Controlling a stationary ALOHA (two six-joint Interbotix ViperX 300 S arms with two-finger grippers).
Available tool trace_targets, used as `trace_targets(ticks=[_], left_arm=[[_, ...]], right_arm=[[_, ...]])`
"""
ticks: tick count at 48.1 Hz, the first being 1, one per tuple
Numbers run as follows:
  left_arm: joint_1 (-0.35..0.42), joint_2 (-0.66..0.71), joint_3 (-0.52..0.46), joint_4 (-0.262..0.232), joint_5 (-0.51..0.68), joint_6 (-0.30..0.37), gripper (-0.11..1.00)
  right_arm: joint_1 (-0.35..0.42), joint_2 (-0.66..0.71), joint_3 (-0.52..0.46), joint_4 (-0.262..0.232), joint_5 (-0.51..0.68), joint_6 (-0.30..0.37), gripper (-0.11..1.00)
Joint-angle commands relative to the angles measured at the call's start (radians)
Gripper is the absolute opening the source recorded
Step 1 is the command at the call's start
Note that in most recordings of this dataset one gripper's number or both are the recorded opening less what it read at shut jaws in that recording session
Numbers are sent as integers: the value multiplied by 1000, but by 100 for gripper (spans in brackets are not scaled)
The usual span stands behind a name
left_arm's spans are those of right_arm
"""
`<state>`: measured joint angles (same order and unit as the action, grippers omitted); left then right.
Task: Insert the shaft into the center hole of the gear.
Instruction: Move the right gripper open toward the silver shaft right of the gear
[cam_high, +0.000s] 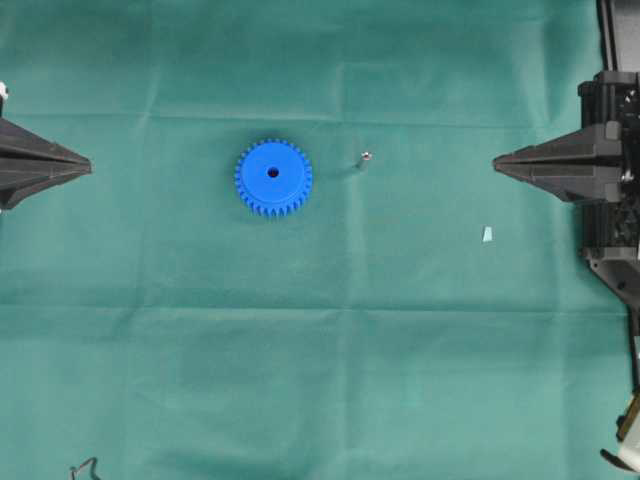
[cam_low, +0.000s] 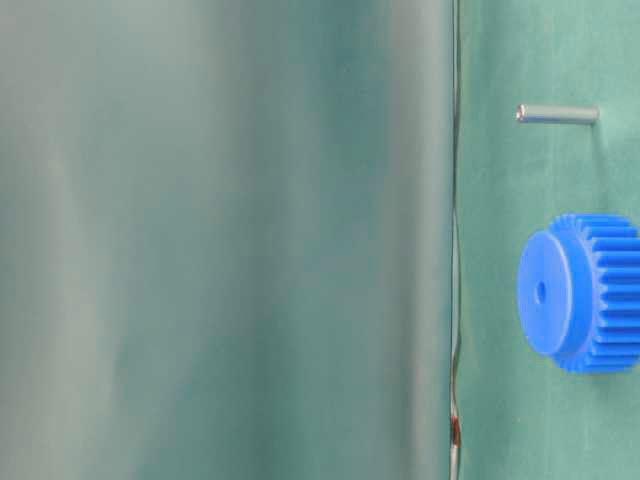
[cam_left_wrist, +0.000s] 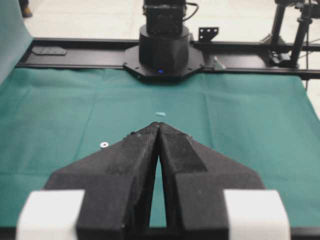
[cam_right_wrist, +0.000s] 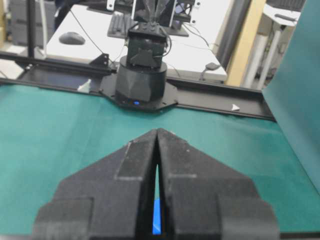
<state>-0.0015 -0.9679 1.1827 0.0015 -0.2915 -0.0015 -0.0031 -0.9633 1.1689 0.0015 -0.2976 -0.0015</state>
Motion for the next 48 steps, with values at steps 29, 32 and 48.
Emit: trace_targets(ticks=[29,32,48], left_arm=[[-6,18,-38,8,72,-35,0],[-6,18,-38,8,75,-35,0],[-6,18,-37,9,91,-35,0]], right_arm=[[-140,535,-69,109,-87,20,9],[-144,601,-94,121,-98,20,20],[-144,874,-143,178,-212,18,82]])
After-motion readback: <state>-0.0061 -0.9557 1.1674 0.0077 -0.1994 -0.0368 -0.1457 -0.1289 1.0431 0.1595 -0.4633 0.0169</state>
